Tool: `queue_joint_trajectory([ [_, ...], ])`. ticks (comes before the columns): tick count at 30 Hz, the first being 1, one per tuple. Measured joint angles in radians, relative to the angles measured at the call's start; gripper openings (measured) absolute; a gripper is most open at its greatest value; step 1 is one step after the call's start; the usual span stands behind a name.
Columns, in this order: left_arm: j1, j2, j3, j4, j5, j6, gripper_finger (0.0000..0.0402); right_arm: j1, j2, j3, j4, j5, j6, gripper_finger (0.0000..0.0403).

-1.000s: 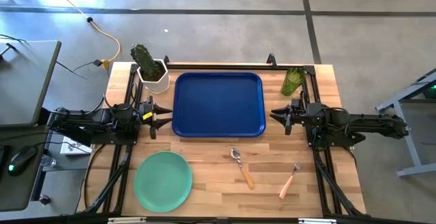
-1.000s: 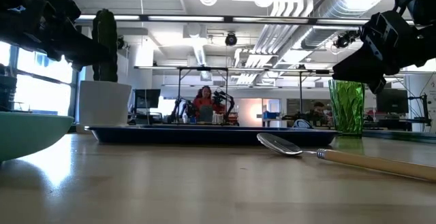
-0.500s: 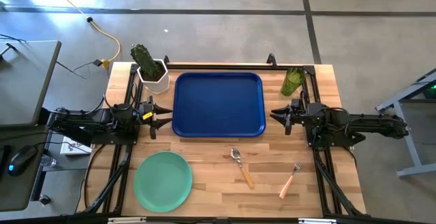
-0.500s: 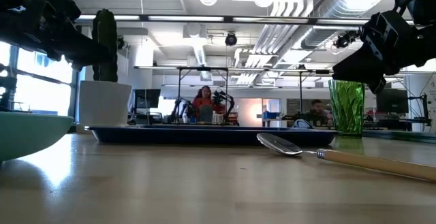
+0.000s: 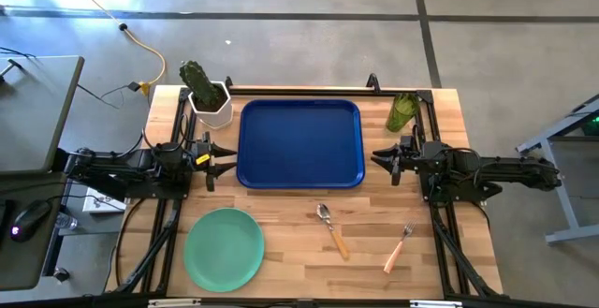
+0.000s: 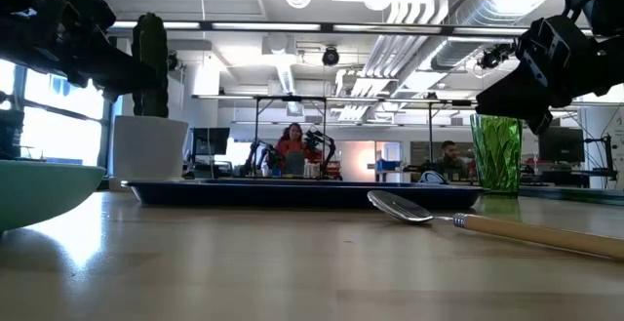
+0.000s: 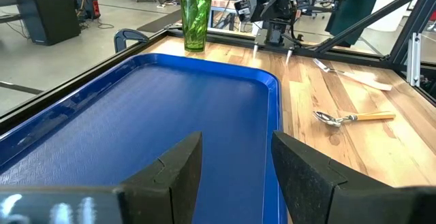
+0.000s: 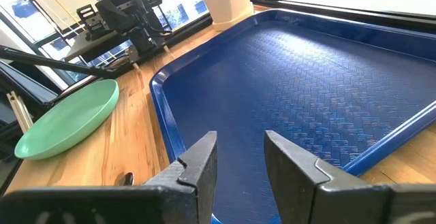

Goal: Pick and place plate/cup/fork/spoon on tray

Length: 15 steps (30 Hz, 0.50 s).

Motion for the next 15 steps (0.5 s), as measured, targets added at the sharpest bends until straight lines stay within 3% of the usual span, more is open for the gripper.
queue_joint_trajectory([
  [15,0.0,0.0,0.0,0.021,-0.008,-0.034,0.0165,0.0,0.0,0.0,0.0,0.0,0.0,0.0113],
])
